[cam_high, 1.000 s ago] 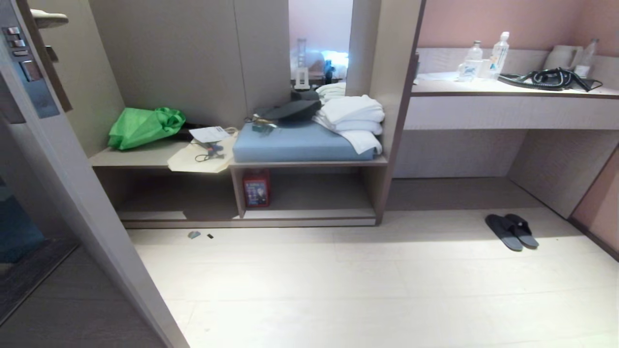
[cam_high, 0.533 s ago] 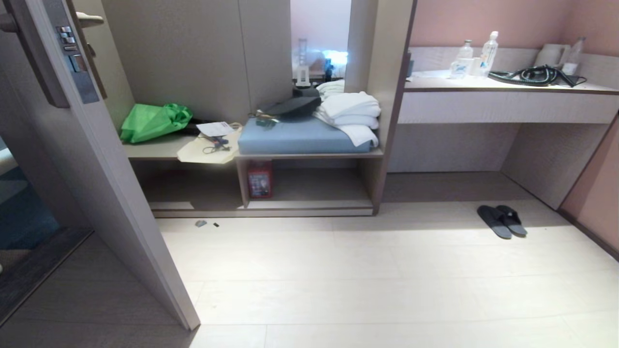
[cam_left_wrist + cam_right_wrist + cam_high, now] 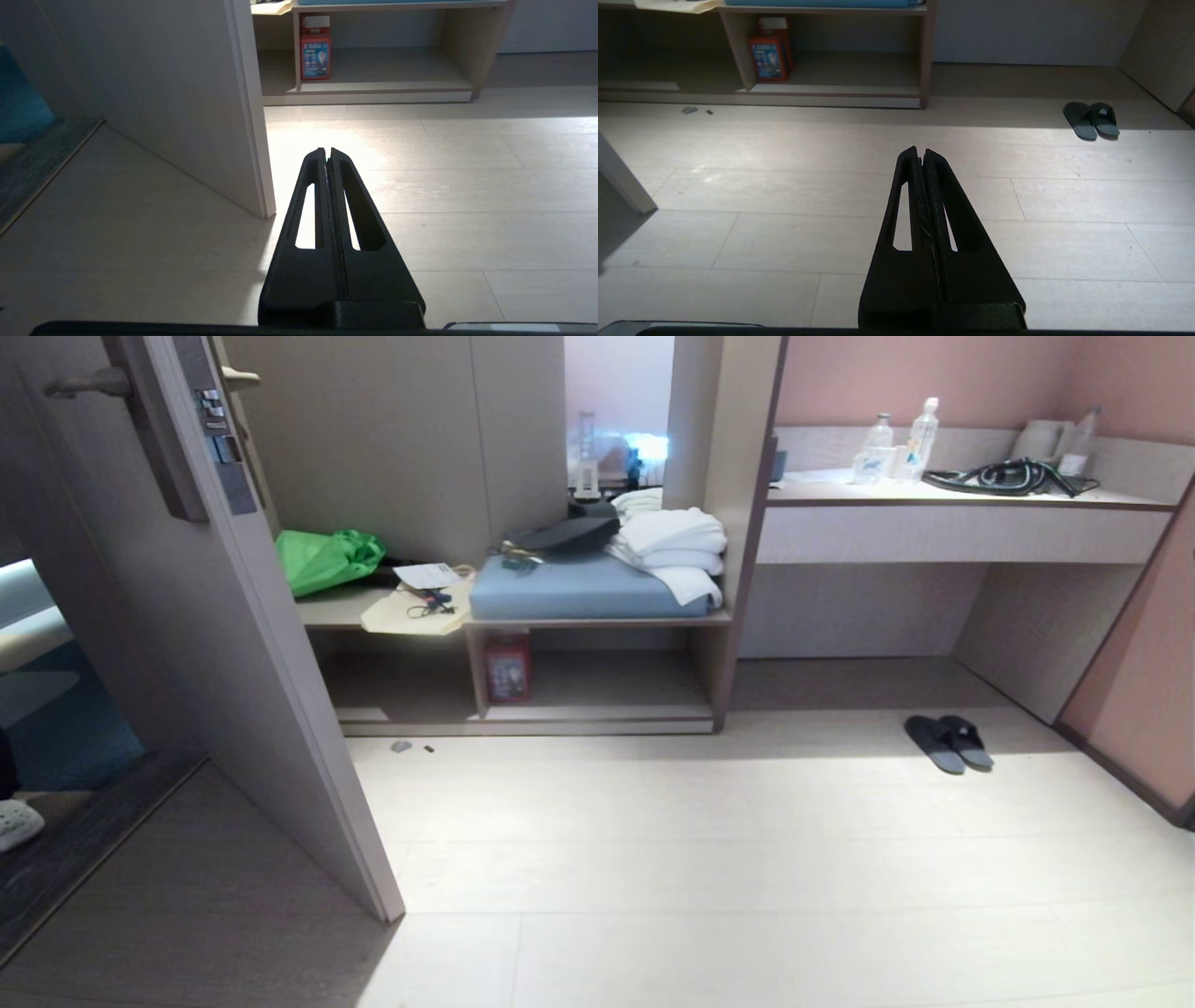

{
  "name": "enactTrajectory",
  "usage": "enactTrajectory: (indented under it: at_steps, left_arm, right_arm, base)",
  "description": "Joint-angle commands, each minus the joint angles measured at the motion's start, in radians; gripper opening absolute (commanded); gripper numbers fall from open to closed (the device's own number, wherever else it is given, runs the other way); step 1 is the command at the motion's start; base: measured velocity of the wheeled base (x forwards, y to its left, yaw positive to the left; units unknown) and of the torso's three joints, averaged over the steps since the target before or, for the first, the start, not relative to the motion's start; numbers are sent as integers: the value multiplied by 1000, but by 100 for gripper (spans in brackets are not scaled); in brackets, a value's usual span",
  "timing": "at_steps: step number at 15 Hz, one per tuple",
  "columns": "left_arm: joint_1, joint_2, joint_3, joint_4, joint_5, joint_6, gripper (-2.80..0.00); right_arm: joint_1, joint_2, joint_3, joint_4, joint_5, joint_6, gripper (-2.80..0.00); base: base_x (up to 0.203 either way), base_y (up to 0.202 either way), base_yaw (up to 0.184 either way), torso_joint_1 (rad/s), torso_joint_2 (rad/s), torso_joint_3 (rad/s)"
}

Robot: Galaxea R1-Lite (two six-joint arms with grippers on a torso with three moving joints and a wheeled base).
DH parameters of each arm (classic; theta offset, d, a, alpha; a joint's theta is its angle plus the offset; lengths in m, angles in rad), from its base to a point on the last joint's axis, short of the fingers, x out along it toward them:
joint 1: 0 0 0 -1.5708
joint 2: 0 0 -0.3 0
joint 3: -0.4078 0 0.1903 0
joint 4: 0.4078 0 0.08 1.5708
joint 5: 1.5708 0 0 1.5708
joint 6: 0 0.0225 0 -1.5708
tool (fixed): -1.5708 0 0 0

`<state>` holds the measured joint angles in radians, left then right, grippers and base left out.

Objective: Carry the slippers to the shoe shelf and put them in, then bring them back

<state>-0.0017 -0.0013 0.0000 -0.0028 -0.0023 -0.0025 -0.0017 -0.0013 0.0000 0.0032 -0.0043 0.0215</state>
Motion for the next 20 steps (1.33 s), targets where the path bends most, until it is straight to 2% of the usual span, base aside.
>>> enactTrajectory:
  at_steps: [1,17,20]
  left_arm:
    - [0,1,0,0,-1,-1,-280]
    - [0,1,0,0,1,-1,-280]
    - [0,1,0,0,1,1,-280]
  right_arm:
    - [0,1,0,0,0,0,-280]
    - [0,1,0,0,0,-2,-280]
    - [0,1,0,0,0,-2,-280]
  base:
    - [-193,0,-2,11,2,2]
    - [-193,0,1,2,2,2]
    - [-36,0,0,-1,1,2]
